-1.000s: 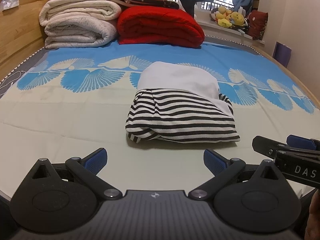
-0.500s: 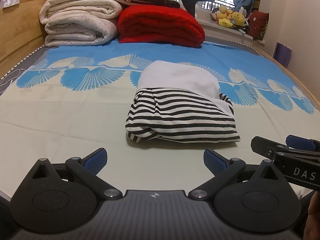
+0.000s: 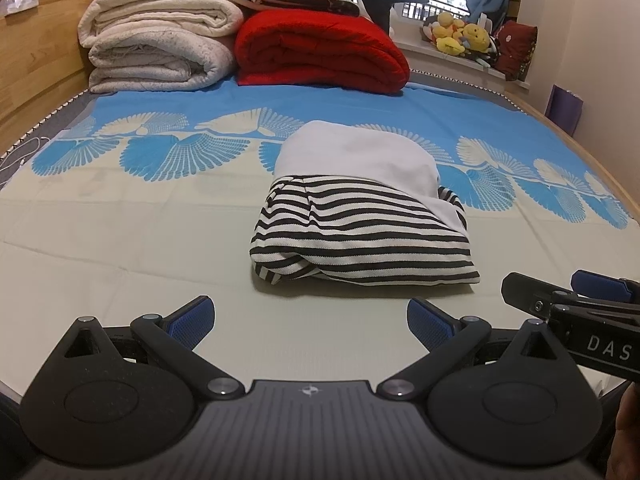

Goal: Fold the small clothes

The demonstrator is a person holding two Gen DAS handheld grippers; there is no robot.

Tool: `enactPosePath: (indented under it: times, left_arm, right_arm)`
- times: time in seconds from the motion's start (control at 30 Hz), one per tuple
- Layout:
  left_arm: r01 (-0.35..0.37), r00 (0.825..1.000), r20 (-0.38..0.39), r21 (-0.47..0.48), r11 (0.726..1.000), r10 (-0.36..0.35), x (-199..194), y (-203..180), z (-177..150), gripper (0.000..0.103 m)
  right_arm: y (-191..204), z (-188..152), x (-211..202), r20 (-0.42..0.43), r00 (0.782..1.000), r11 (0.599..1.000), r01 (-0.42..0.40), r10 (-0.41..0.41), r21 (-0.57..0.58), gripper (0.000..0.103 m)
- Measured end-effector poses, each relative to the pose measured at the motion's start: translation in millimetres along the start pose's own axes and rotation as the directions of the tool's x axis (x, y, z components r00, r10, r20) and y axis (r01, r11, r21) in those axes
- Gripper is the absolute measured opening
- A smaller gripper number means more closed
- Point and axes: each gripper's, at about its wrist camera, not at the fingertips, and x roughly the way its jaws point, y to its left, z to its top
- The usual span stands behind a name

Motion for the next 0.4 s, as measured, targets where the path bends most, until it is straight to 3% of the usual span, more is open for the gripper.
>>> enactPosePath:
  times: [0.4]
  left_arm:
    - [0.002,1.0,0.002,0.0,1.0,-0.002,0.7,-0.8,-0.6,0.102]
  right_arm:
    - [1.1,-0.2,0.5,0.001,1.0,1.0,0.0,0.0,-0.002,0.088]
